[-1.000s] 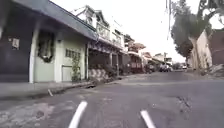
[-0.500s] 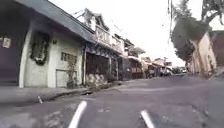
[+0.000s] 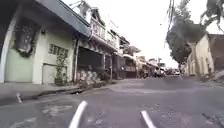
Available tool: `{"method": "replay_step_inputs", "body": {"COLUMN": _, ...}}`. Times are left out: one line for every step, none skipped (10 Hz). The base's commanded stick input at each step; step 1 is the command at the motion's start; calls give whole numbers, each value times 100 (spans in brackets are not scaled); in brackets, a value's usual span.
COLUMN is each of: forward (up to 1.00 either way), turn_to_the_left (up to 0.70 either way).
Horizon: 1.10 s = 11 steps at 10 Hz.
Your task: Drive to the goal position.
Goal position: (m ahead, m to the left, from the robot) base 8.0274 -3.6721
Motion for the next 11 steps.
{"method": "replay_step_inputs", "body": {"forward": 100, "turn_to_the_left": -14}}
{"method": "replay_step_inputs", "body": {"forward": 100, "turn_to_the_left": -40}}
{"method": "replay_step_inputs", "body": {"forward": 100, "turn_to_the_left": -40}}
{"method": "replay_step_inputs", "body": {"forward": 100, "turn_to_the_left": -40}}
{"method": "replay_step_inputs", "body": {"forward": 100, "turn_to_the_left": -40}}
{"method": "replay_step_inputs", "body": {"forward": 100, "turn_to_the_left": -40}}
{"method": "replay_step_inputs", "body": {"forward": 100, "turn_to_the_left": -38}}
{"method": "replay_step_inputs", "body": {"forward": 100, "turn_to_the_left": -2}}
{"method": "replay_step_inputs", "body": {"forward": 100, "turn_to_the_left": 0}}
{"method": "replay_step_inputs", "body": {"forward": 100, "turn_to_the_left": 0}}
{"method": "replay_step_inputs", "body": {"forward": 100, "turn_to_the_left": -16}}
